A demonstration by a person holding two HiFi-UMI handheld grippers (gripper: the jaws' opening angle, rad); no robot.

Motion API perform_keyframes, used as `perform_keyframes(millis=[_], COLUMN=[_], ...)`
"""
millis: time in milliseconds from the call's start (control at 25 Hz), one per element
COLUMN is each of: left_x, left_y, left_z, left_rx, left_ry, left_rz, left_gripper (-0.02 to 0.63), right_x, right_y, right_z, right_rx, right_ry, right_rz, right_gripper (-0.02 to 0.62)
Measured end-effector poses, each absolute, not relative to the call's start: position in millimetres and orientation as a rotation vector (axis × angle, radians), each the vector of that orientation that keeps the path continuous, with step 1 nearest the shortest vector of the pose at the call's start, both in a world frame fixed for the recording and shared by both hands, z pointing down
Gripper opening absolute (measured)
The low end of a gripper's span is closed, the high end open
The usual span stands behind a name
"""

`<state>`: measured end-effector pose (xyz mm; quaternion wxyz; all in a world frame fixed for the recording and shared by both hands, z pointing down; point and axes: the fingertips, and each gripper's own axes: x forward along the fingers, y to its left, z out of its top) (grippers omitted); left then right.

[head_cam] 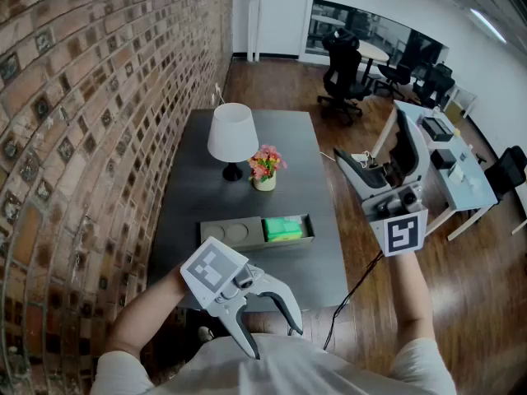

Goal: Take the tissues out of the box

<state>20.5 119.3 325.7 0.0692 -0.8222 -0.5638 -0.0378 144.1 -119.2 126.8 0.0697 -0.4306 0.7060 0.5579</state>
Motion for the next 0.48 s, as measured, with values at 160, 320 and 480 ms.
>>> perform_keyframes(millis=[160,320,480], left_x=[22,28,31], left_y=[106,93,81], left_z=[338,352,366], left_rx=[-2.516,-2.554,-2.59], left_ry=[-1.683,-1.686,-1.692], left_rz=[-0.151,-0.183,-0.225], left_gripper=[0.308,0.308,0.308], right_x=[160,177,200], right_y=[-126,-130,-126], right_z=[158,190,252], right_rx=[-1.339,-1.4,-1.49], right_ry=[2.227,2.324,2.493], right_rz=[1.66,1.633,1.542], right_gripper=[0.439,0.439,0.439])
